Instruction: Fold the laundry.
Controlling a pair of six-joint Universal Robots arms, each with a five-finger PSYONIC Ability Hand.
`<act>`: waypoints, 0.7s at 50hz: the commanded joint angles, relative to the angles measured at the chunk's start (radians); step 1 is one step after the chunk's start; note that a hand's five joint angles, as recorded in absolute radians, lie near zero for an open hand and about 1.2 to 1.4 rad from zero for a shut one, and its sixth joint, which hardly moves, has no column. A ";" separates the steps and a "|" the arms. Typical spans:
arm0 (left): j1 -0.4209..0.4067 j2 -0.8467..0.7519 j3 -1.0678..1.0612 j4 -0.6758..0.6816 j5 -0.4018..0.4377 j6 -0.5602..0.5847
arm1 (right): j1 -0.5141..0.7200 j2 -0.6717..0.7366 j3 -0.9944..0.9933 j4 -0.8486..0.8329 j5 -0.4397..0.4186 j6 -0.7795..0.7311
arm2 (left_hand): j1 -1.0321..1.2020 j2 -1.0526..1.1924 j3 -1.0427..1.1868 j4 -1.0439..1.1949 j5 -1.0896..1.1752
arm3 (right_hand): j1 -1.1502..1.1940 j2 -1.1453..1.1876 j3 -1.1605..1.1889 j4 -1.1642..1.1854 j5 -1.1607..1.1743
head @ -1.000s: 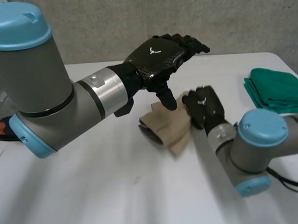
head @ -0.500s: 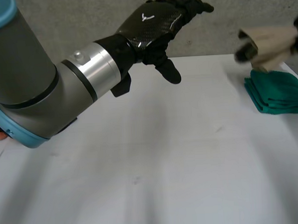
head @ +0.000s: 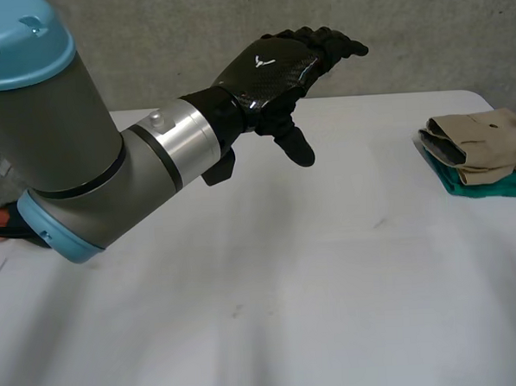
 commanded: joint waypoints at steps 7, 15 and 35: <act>0.003 0.051 0.009 -0.001 -0.027 -0.009 | -0.034 -0.255 -0.053 0.142 0.423 -0.205 | 0.012 0.001 -0.017 -0.008 -0.024 | -0.055 -0.039 -0.035 -0.032 -0.040; 0.119 0.131 0.117 0.013 -0.275 -0.005 | 0.245 -0.374 0.061 -0.159 0.327 -0.153 | 0.001 -0.011 -0.029 -0.020 -0.036 | -0.055 -0.039 -0.035 -0.032 -0.040; 0.668 -0.332 0.129 0.065 -0.393 0.566 | 0.623 -0.469 0.801 -0.311 0.162 -0.187 | -0.006 -0.017 -0.036 -0.027 -0.043 | -0.055 -0.039 -0.035 -0.032 -0.040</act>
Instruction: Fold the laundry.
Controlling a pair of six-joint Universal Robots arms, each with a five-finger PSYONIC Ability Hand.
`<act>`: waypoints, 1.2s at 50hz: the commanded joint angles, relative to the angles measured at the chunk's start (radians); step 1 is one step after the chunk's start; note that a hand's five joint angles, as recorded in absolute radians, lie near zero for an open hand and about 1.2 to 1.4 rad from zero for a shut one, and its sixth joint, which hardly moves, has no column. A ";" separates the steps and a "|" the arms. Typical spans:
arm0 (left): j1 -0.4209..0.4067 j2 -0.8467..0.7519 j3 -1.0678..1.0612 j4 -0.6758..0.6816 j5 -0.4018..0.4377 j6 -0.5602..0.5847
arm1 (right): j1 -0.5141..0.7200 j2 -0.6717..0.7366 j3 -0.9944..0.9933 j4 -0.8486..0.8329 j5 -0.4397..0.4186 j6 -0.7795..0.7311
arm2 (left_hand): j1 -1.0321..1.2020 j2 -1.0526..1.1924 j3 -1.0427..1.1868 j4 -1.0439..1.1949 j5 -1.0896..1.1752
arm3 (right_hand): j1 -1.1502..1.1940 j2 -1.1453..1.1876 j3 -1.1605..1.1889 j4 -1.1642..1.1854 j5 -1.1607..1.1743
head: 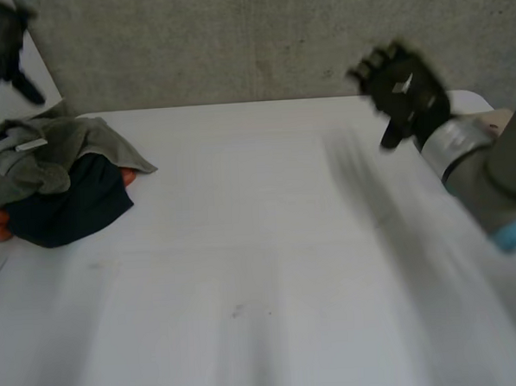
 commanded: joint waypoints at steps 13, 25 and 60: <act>0.079 -0.438 0.141 0.189 0.001 0.336 | 0.008 0.019 0.261 0.010 0.016 -0.038 | 1.216 1.204 1.186 1.195 1.179 | -0.055 -0.039 -0.035 -0.032 -0.040; -0.149 0.076 -0.088 0.308 0.012 0.074 | -0.055 -0.024 0.271 0.012 0.021 -0.028 | 1.216 1.204 1.186 1.195 1.179 | -0.055 -0.039 -0.035 -0.032 -0.040; -0.570 0.136 -0.451 0.016 0.030 -0.087 | -0.115 -0.129 0.206 0.409 0.108 0.168 | 0.042 0.030 0.012 0.021 0.005 | -0.055 -0.039 -0.035 -0.032 -0.040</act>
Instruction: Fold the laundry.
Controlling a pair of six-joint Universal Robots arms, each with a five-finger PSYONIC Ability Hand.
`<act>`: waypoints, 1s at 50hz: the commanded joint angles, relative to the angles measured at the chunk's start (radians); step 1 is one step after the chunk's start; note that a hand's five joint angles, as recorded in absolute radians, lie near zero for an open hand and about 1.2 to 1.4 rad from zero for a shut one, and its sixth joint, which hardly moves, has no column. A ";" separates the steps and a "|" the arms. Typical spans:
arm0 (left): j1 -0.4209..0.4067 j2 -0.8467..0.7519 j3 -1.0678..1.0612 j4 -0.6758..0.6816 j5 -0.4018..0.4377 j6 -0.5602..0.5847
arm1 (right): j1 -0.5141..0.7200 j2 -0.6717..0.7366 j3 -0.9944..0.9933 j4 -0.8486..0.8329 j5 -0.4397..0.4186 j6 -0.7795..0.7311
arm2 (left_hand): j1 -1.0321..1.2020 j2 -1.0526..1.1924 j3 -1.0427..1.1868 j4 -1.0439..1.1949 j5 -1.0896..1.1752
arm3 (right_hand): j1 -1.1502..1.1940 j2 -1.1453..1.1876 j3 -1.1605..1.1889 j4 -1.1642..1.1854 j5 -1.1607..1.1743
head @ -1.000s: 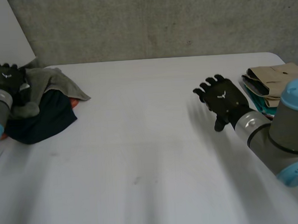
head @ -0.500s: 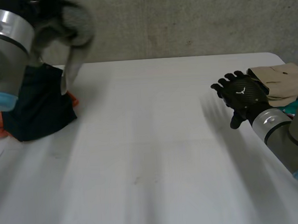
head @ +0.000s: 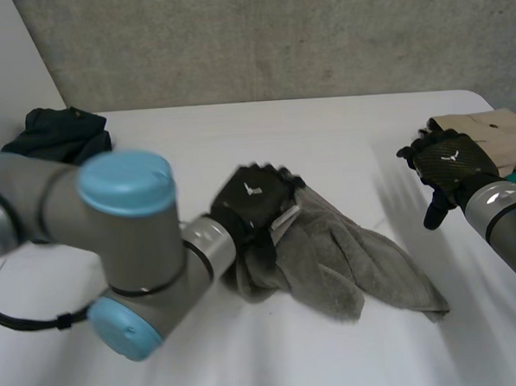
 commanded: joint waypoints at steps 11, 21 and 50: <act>0.176 0.099 -0.131 -0.020 0.010 0.004 | 0.054 -0.001 -0.032 0.362 -0.029 0.177 | 0.006 0.006 -0.002 0.007 0.014 | -0.055 -0.039 -0.035 -0.032 -0.040; 0.165 -0.105 0.006 -0.016 0.051 -0.002 | 0.148 0.179 -0.038 0.112 0.000 0.174 | 0.445 0.445 0.437 0.446 0.453 | -0.055 -0.039 -0.035 -0.032 -0.040; 0.285 0.042 0.303 0.468 -0.033 -0.050 | 0.164 0.083 -0.543 -0.126 0.160 0.102 | 1.154 1.154 1.146 1.154 1.161 | 1.167 1.183 1.187 1.190 1.181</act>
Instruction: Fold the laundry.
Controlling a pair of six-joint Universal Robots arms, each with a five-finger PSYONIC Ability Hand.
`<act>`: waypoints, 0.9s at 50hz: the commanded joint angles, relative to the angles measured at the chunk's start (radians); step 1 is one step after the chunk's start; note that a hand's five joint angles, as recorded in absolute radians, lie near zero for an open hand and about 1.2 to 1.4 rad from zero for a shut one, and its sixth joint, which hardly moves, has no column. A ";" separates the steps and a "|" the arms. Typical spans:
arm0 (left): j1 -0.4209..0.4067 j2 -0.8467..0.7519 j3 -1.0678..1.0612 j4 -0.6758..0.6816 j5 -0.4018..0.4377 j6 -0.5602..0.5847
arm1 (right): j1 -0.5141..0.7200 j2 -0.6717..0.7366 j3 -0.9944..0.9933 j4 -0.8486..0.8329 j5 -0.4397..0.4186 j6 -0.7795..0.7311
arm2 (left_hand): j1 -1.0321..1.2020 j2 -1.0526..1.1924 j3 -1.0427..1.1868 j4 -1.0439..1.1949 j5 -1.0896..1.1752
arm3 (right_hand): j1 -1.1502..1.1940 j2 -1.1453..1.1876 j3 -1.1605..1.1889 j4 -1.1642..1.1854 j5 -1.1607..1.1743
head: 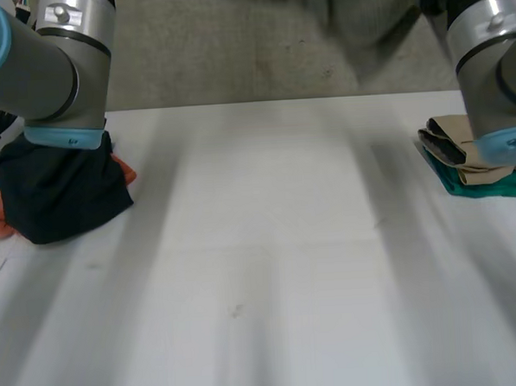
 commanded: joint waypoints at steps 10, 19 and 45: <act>0.016 0.129 -0.673 -0.051 0.072 -0.016 | -0.051 -0.030 0.374 0.323 -0.153 -0.094 | 0.254 0.201 0.208 0.200 0.248 | 0.304 0.228 0.212 0.202 0.247; 0.029 0.212 -0.943 -0.084 0.080 0.016 | -0.064 -0.030 0.615 0.386 -0.188 -0.232 | -0.058 -0.111 -0.104 -0.112 -0.064 | 0.304 0.228 0.212 0.202 0.247; 0.090 0.490 -1.034 -0.349 0.066 -0.020 | -0.091 -0.153 0.511 0.412 -0.197 -0.194 | -0.879 -0.931 -0.925 -0.933 -0.885 | -0.866 -0.942 -0.958 -0.968 -0.924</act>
